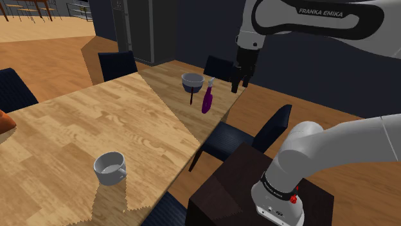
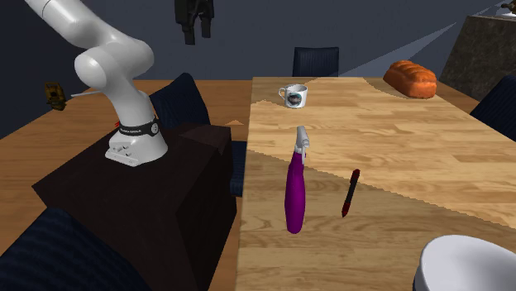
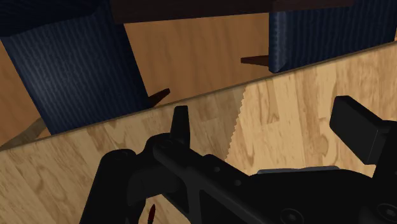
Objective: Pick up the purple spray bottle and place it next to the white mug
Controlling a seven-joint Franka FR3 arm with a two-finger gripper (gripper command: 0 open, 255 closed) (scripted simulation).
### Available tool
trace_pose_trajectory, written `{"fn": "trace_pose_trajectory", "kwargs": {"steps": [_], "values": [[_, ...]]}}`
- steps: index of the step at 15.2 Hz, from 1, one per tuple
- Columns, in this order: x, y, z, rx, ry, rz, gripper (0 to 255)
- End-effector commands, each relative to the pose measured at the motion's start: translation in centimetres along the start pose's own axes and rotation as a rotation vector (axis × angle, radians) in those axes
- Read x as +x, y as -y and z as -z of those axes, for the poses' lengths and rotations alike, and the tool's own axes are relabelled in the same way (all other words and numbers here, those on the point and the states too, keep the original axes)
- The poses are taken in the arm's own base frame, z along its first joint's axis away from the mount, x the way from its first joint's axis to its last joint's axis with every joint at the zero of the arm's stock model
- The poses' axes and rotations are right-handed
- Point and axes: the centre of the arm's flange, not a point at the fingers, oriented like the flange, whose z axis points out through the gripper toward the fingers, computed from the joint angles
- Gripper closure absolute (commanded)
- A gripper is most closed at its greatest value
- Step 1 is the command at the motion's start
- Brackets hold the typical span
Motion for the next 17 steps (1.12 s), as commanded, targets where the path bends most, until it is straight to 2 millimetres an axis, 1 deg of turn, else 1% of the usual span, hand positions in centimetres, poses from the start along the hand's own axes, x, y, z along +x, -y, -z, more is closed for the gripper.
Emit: {"fn": "trace_pose_trajectory", "kwargs": {"steps": [1,5,9,13,17], "values": [[0.0,0.0,0.0,0.000,0.000,0.000,0],[5.1,-2.0,-1.5,0.029,0.021,-0.106,0],[10.0,-4.6,-3.1,0.057,0.043,-0.213,0],[14.5,-7.5,-5.0,0.086,0.064,-0.319,0],[18.6,-10.9,-7.0,0.115,0.085,-0.425,0]]}}
